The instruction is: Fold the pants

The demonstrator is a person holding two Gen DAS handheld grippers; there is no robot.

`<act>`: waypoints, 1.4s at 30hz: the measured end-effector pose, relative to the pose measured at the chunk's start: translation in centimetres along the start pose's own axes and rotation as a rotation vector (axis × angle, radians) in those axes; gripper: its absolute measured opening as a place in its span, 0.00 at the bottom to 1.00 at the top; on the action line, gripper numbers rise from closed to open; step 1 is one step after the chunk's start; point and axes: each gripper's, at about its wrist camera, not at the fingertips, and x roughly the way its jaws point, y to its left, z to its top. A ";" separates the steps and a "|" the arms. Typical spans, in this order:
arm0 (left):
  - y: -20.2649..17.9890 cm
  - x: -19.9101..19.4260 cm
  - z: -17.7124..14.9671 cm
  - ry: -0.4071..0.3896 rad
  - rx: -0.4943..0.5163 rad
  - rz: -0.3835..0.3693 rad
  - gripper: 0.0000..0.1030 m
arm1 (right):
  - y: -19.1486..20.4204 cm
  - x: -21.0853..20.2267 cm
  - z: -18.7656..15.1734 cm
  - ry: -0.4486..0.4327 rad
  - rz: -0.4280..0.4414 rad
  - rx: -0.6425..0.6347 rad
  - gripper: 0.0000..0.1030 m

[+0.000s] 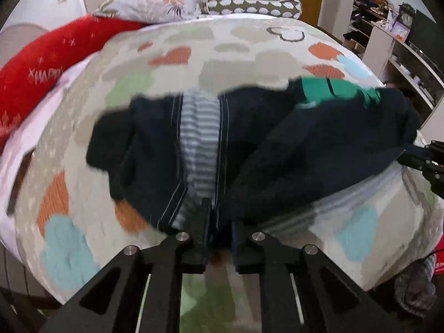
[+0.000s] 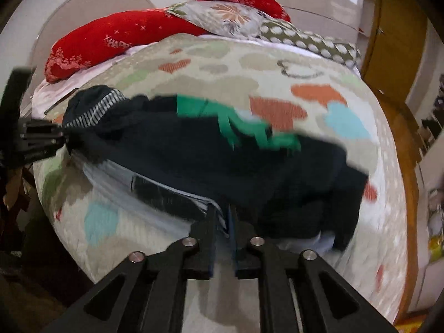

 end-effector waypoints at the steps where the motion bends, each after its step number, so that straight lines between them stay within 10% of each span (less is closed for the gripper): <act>1: 0.1 -0.5 -0.5 -0.002 -0.007 -0.007 0.17 | -0.1 -0.3 -0.5 -0.004 0.001 0.022 0.21; 5: 1.3 -3.6 -1.6 -0.048 -0.067 -0.061 0.48 | -2.2 -4.0 -2.7 -0.098 -0.009 0.161 0.38; 10: 1.6 -6.9 -1.1 -0.118 -0.106 -0.116 0.52 | -7.0 -6.6 -4.2 -0.175 -0.082 0.345 0.41; 12: 1.4 -7.5 0.0 -0.158 -0.125 -0.115 0.76 | -8.6 -6.6 -4.2 -0.187 -0.072 0.417 0.46; 19: 2.2 -2.3 3.4 -0.145 -0.145 0.066 0.78 | -9.7 -5.1 -1.5 -0.228 -0.057 0.511 0.49; 22: 3.8 0.4 3.0 -0.097 -0.194 0.187 0.78 | -9.6 -3.1 0.0 -0.178 -0.064 0.522 0.09; 23: 4.6 1.3 2.5 -0.071 -0.227 0.190 0.78 | -9.7 -2.5 0.0 -0.158 -0.083 0.531 0.09; 29: 8.0 1.8 0.7 -0.012 -0.370 0.056 0.79 | -11.3 0.7 -1.7 -0.024 -0.305 0.540 0.09; 33: 8.2 -2.6 1.6 -0.098 -0.408 -0.050 0.79 | -11.2 -3.3 -1.5 -0.130 -0.353 0.574 0.09; 38: 6.6 -3.4 5.1 -0.141 -0.381 -0.082 0.79 | -8.7 -7.1 1.2 -0.304 -0.161 0.537 0.09; 42: 5.9 1.0 8.1 -0.093 -0.358 -0.063 0.79 | -6.2 -3.0 4.1 -0.222 0.062 0.482 0.09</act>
